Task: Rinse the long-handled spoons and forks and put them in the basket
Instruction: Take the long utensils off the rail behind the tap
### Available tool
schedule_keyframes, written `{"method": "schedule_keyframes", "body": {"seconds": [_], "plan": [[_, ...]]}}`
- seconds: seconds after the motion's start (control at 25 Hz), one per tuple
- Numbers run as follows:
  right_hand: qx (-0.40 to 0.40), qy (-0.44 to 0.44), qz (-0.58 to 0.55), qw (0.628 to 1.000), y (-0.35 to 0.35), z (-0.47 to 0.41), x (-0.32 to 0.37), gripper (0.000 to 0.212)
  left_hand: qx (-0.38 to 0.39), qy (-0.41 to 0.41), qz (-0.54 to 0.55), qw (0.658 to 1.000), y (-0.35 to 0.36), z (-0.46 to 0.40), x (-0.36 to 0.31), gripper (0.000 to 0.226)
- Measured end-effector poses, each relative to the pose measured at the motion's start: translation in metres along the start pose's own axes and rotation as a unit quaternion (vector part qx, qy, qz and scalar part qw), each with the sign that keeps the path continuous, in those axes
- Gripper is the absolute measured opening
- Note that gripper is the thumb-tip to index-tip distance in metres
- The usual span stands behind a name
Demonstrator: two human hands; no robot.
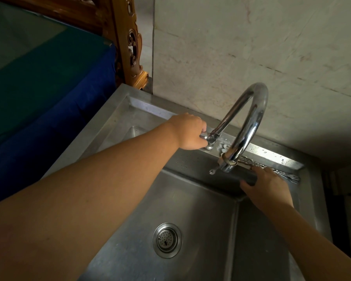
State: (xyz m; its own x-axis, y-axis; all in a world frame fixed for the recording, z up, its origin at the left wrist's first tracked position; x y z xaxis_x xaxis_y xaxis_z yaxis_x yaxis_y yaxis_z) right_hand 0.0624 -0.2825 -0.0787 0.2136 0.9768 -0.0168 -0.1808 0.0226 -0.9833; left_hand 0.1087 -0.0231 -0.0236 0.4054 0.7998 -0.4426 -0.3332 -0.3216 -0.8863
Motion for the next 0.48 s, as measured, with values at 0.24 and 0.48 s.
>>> {"method": "schedule_keyframes", "body": {"seconds": [0.24, 0.48], "plan": [[0.001, -0.004, 0.000, 1.000, 0.0017, -0.0011, -0.0002, 0.063, 0.006, -0.009, 0.015, 1.000, 0.0008, -0.0016, 0.0015, 0.025], [0.013, -0.008, -0.007, 1.000, 0.0013, 0.0007, 0.0001, 0.064, -0.005, -0.008, 0.038, 0.999, 0.0014, 0.0035, 0.0004, 0.020]]}}
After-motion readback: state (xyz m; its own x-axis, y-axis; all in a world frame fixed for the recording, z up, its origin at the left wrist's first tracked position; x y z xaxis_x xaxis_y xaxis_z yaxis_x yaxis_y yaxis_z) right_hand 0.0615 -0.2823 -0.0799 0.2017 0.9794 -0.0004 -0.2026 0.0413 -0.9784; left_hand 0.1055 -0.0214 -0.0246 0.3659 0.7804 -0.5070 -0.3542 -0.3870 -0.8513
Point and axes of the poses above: each hand's wrist, its own z-axis away from the middle knuckle, its own y-axis out of the palm, x = y × z, the point moved 7 cm from there along -z, towards the middle knuckle, and after that the axes turned 13 degrees about y, right-handed, at the moved point
